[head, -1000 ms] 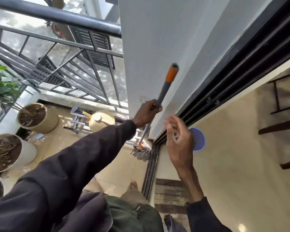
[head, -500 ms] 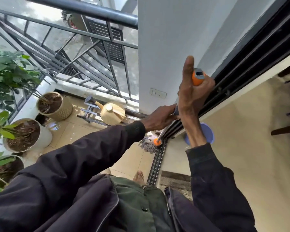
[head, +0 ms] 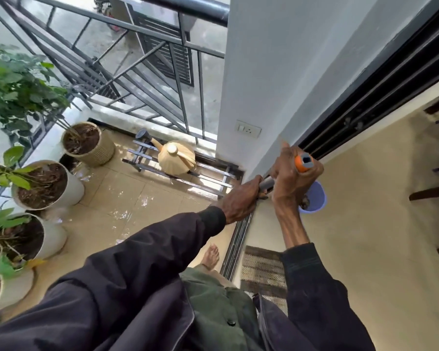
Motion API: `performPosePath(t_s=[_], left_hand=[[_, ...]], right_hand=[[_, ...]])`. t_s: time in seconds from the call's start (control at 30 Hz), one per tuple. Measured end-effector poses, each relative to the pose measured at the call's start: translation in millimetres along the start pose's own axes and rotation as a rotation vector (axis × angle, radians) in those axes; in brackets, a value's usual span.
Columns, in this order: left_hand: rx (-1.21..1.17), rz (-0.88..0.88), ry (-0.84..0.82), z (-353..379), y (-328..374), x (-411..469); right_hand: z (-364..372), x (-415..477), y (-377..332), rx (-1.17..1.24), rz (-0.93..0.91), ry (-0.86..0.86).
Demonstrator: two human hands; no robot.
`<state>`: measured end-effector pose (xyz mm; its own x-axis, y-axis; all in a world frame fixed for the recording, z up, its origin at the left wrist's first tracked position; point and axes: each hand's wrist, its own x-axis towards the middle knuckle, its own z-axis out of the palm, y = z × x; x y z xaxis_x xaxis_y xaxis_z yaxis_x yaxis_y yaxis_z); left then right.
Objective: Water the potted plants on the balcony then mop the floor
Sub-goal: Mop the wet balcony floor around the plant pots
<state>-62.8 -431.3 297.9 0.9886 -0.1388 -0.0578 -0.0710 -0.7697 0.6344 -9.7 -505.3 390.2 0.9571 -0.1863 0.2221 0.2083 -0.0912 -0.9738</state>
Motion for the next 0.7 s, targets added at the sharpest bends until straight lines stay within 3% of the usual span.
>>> performPosePath(t_s=[0.1,0.27,0.4,0.57,0.7], left_hand=[[-0.010,-0.069,0.022,4,1,-22],[0.027,-0.100,0.113,18,-15,-62],[0.030,-0.106,0.252,11,-32,-81],[-0.041,-0.122,0.299,-17,-57,-84],[-0.165,-0.081,0.187,-17,-89,-81]], right_hand=[[-12,-10,2,0.150,0.054,-0.113],[-8,-36,5,0.269,0.124,-0.156],[3,-52,-6,0.402,0.064,-0.269],[33,-70,-24,0.360,-0.060,-0.387],[58,-93,-15,0.166,-0.065,-0.255]])
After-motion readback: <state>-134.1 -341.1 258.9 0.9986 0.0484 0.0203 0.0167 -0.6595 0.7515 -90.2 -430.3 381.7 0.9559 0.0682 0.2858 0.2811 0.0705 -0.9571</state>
